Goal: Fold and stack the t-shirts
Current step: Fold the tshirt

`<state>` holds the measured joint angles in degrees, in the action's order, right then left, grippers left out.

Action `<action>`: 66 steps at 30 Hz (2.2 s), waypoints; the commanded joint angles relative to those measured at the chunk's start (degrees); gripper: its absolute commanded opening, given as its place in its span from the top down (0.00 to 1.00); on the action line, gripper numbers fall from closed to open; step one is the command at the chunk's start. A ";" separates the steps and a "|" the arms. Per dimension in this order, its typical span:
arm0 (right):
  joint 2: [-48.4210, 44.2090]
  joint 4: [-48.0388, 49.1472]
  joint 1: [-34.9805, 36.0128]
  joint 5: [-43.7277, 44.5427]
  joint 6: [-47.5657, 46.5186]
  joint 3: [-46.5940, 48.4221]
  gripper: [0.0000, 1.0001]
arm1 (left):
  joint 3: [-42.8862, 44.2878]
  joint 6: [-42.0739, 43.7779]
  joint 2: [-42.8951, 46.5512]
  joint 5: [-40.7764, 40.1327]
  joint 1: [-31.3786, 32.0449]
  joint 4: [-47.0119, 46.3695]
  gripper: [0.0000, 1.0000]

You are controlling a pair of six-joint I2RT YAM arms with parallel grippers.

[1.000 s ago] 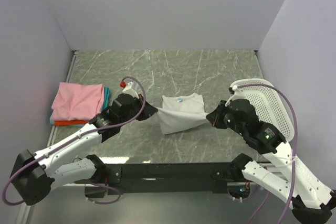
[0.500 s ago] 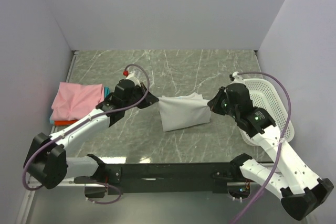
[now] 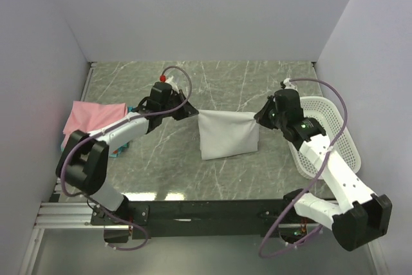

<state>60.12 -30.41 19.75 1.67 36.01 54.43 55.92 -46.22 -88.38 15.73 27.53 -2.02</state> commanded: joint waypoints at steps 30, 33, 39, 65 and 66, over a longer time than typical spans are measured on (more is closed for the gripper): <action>34.44 15.03 -12.10 -10.02 -3.75 12.36 1.00 | 25.90 5.08 -29.30 3.00 -4.68 5.45 0.99; 38.40 16.00 -12.80 -10.90 -4.80 14.81 1.00 | 27.83 5.43 -31.14 2.64 -4.68 6.85 0.99; 45.00 13.37 -13.33 -14.68 -6.83 20.09 0.73 | 32.40 6.84 -33.18 -0.25 -4.68 11.33 0.79; 13.51 29.70 -8.59 -30.94 -2.61 -13.57 0.13 | 13.24 -1.15 -11.37 -11.59 8.15 4.21 0.00; 14.75 30.23 -8.50 -31.11 -2.61 -13.48 0.13 | 14.38 -0.98 -13.81 -11.51 8.15 4.31 0.01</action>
<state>72.58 -8.60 10.44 -25.19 32.14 40.64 67.96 -46.13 -97.91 5.96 36.14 4.12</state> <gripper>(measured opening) 0.866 0.994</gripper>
